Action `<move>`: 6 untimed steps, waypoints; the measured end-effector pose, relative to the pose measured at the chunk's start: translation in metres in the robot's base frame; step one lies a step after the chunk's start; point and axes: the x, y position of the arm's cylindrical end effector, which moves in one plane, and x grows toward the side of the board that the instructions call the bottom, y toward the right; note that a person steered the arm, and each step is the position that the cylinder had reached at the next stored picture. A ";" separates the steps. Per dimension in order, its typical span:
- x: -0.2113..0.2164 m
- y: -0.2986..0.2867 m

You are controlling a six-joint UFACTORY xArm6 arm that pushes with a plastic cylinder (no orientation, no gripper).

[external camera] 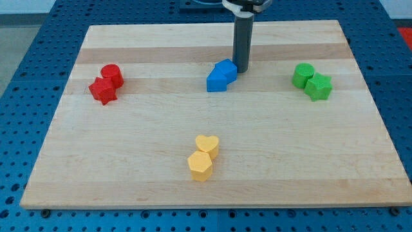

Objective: Move your arm to the top of the red circle

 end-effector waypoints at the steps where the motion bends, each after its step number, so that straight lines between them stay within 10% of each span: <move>1: 0.000 0.001; 3: -0.041 -0.030; 6: -0.039 -0.232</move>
